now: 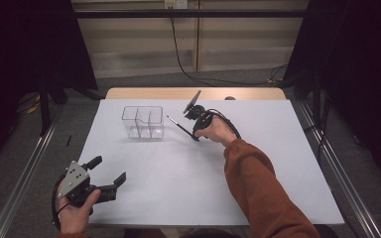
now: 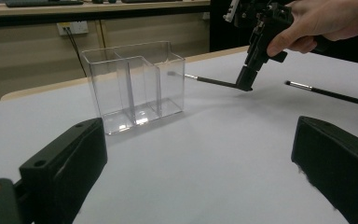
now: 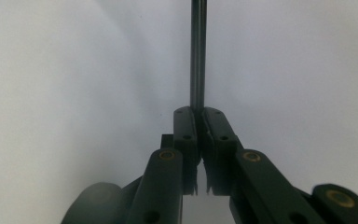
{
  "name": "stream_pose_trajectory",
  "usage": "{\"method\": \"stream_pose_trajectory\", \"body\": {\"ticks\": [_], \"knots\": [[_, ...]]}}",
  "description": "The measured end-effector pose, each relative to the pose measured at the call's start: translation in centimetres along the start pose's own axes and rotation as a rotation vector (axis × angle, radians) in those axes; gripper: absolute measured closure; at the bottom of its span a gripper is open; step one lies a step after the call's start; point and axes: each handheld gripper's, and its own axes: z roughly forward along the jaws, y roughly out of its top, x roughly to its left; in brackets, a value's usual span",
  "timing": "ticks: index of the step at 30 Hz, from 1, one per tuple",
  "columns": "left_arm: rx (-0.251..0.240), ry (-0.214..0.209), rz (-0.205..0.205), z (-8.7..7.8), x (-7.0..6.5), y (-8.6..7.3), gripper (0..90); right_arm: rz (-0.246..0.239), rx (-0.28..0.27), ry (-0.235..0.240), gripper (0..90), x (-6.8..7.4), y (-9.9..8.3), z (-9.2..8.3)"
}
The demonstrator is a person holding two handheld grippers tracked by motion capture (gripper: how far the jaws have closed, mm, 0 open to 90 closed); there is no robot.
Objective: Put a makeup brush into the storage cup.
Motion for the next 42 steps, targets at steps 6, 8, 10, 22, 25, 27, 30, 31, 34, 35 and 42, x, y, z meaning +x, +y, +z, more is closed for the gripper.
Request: {"method": "stream_pose_trajectory", "body": {"ticks": [6,8,10,22,25,27,30,31,34,35,42], "knots": [[0.0,0.003,-0.001,0.0,0.0,0.0,3.3,0.018,-0.061,0.01,84.7,0.1,-0.3,-0.4],[0.0,0.002,-0.002,0.0,0.0,0.0,3.3,0.019,-0.074,0.011,84.7,0.1,-0.4,-0.6],[-0.001,0.003,-0.001,0.0,0.0,0.0,3.3,0.047,-0.088,0.014,84.7,0.2,-0.5,-0.7],[-0.001,0.005,0.001,0.0,0.0,0.0,3.3,0.053,-0.223,0.043,84.7,0.0,-1.7,-1.0],[-0.001,0.005,0.0,0.0,0.0,0.0,3.3,0.065,-0.261,0.039,84.7,0.0,-1.9,-1.2],[-0.002,0.005,-0.001,0.0,0.0,0.0,3.3,0.061,-0.28,0.038,84.7,0.0,-2.1,-1.2],[-0.003,0.006,-0.001,0.0,0.0,0.0,3.3,0.066,-0.31,0.041,84.7,0.0,-2.4,-1.2],[-0.002,0.006,0.0,0.0,0.0,0.0,3.3,0.067,-0.325,0.042,84.7,0.0,-2.5,-1.3],[-0.002,0.008,-0.002,-0.1,0.0,0.0,3.3,0.068,-0.364,0.045,84.7,0.1,-2.8,-1.4],[-0.002,0.009,0.001,-0.1,0.1,0.0,3.3,0.071,-0.381,0.044,84.6,0.1,-2.9,-1.4],[-0.003,0.008,0.001,-0.1,0.1,0.1,3.3,0.07,-0.461,0.051,84.7,0.0,-3.7,-1.2]]}}
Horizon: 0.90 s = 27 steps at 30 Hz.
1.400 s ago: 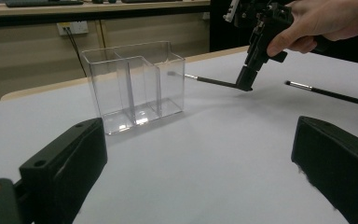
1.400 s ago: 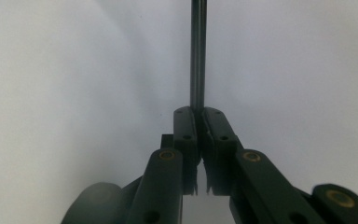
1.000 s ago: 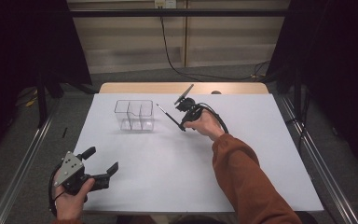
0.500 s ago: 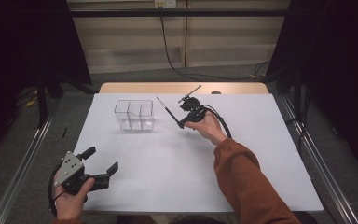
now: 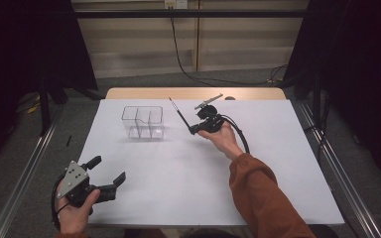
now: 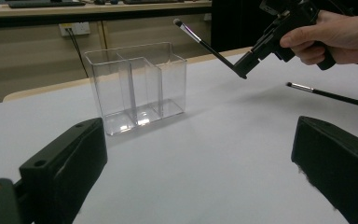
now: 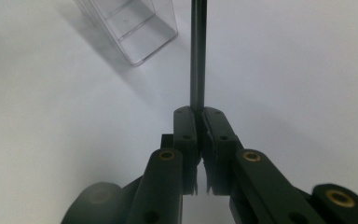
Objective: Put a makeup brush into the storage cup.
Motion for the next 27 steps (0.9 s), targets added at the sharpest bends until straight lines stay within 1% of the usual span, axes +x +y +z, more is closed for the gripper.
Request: {"method": "stream_pose_trajectory", "body": {"ticks": [5,7,9,11,13,16,17,22,23,27], "knots": [[-0.001,-0.002,-0.004,0.0,0.0,0.0,3.3,-0.001,-0.06,0.003,84.6,0.0,-0.4,-0.2],[-0.001,-0.003,-0.005,0.0,0.0,0.0,3.3,-0.004,-0.081,0.012,84.7,0.0,-0.5,-0.3],[-0.001,-0.004,-0.005,0.0,0.0,0.0,3.3,-0.001,-0.091,0.004,84.6,0.1,-0.6,-0.4],[-0.002,-0.001,-0.003,0.0,0.0,0.0,3.3,0.004,-0.115,0.008,84.6,0.1,-0.7,-0.5],[-0.003,-0.002,-0.003,-0.1,0.0,0.0,3.3,-0.002,-0.134,0.011,84.6,0.1,-0.8,-0.5],[-0.002,-0.001,-0.004,0.0,0.0,0.0,3.3,-0.007,-0.176,0.014,84.6,0.1,-1.2,-0.6],[-0.002,-0.002,-0.005,0.0,0.0,0.0,3.3,-0.005,-0.196,0.022,84.6,0.0,-1.4,-0.7],[-0.002,-0.001,-0.006,0.0,0.0,0.0,3.3,-0.011,-0.26,0.024,84.6,0.0,-1.7,-1.0],[-0.001,-0.002,-0.006,0.0,0.0,0.0,3.3,-0.015,-0.274,0.031,84.6,0.1,-1.7,-1.1],[-0.003,-0.003,-0.007,0.0,0.0,0.0,3.3,-0.017,-0.3,0.035,84.6,0.1,-1.9,-1.4]]}}
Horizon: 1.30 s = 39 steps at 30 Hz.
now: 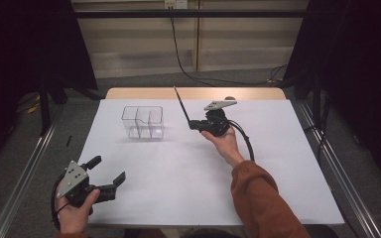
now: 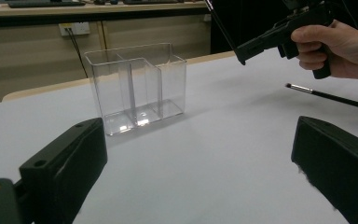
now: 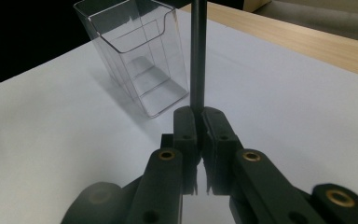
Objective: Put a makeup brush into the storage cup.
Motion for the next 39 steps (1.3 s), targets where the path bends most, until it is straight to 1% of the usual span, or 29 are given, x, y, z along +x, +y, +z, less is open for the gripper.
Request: {"method": "stream_pose_trajectory", "body": {"ticks": [4,9,14,15,18,24,30,31,34,35,39], "knots": [[0.0,0.0,-0.002,0.0,0.0,0.0,3.3,0.007,-0.022,0.012,84.6,0.0,-0.2,-0.3],[-0.002,0.001,0.0,0.0,0.0,0.1,3.3,0.01,-0.034,0.026,84.6,0.1,-0.5,-0.7],[-0.004,0.002,-0.002,0.1,0.0,0.1,3.3,0.011,-0.048,0.037,84.6,0.2,-0.8,-1.6],[-0.005,0.001,0.006,0.1,0.1,0.2,3.3,0.015,-0.049,0.038,84.6,0.2,-0.8,-1.7],[-0.003,-0.001,0.003,0.2,0.0,0.2,3.3,0.006,-0.056,0.042,84.6,0.4,-0.9,-2.2],[-0.009,-0.014,0.003,0.6,-0.2,0.5,3.3,0.001,-0.07,0.061,84.6,0.8,-1.0,-3.1],[-0.004,-0.006,0.013,0.9,-0.3,0.7,3.2,-0.01,-0.085,0.086,84.6,1.6,-1.3,-3.8],[-0.009,-0.006,0.008,0.9,-0.4,0.8,3.1,-0.011,-0.085,0.093,84.6,1.7,-1.4,-4.0],[-0.01,-0.013,0.008,1.1,-0.4,1.0,3.1,-0.017,-0.086,0.106,84.6,2.1,-1.6,-4.2],[-0.007,-0.022,0.006,1.2,-0.5,1.1,3.1,-0.018,-0.083,0.107,84.6,2.2,-1.7,-4.3],[-0.013,-0.038,0.014,1.6,-0.7,1.5,3.2,-0.025,-0.081,0.116,84.6,2.4,-2.0,-4.7]]}}
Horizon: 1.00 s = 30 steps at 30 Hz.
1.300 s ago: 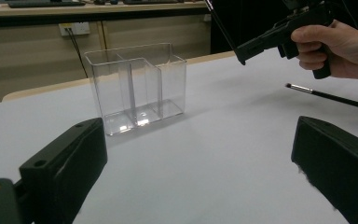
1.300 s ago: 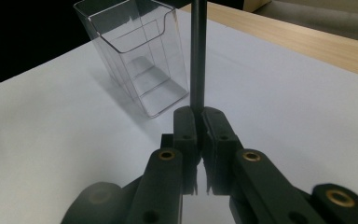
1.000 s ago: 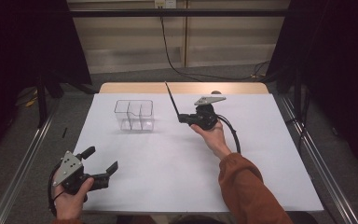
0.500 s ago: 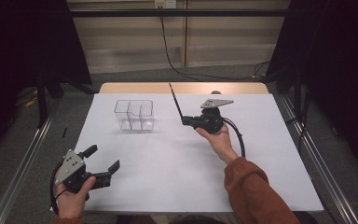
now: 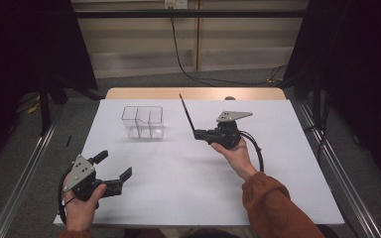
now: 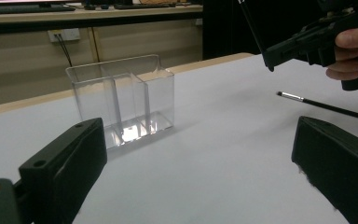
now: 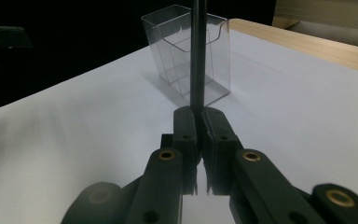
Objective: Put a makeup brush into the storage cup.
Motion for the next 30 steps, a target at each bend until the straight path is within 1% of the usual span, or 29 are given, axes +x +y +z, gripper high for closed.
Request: {"method": "stream_pose_trajectory", "body": {"ticks": [8,9,12,14,15,16,19,22,24,25,27,30], "knots": [[-0.013,-0.016,0.005,0.7,-0.3,0.8,2.5,-0.009,-0.01,0.021,84.6,0.9,-0.4,-0.8],[-0.016,-0.022,0.002,0.8,-0.3,0.9,2.5,-0.008,-0.009,0.024,84.6,1.0,-0.5,-0.9],[-0.022,-0.043,0.013,1.2,-0.6,1.3,2.0,-0.013,-0.007,0.03,84.6,1.3,-0.6,-1.1],[-0.022,-0.055,0.033,1.7,-0.9,1.6,1.8,-0.018,-0.009,0.035,84.6,1.5,-0.6,-1.2],[-0.025,-0.058,0.035,1.9,-1.0,1.7,1.8,-0.019,-0.012,0.04,84.6,1.7,-0.7,-1.3],[-0.028,-0.065,0.02,2.2,-1.2,1.9,1.8,-0.019,-0.014,0.042,84.6,1.8,-0.7,-1.4],[-0.033,-0.087,0.004,2.8,-1.7,2.2,1.6,-0.024,-0.01,0.052,84.6,2.2,-1.0,-1.4],[-0.032,-0.104,0.017,3.3,-2.2,2.5,1.6,-0.025,-0.008,0.06,84.6,2.5,-1.3,-1.4],[-0.028,-0.128,0.012,3.7,-2.4,2.8,1.6,-0.029,-0.009,0.063,84.6,2.6,-1.3,-1.4],[-0.022,-0.138,0.018,3.9,-2.6,2.9,2.0,-0.03,-0.01,0.066,84.6,2.7,-1.3,-1.4],[-0.028,-0.158,0.023,4.2,-2.9,3.2,2.1,-0.032,-0.015,0.069,84.6,2.8,-1.2,-1.5],[-0.035,-0.169,0.02,4.8,-3.3,3.6,2.0,-0.038,-0.021,0.072,84.6,3.1,-1.2,-1.8]]}}
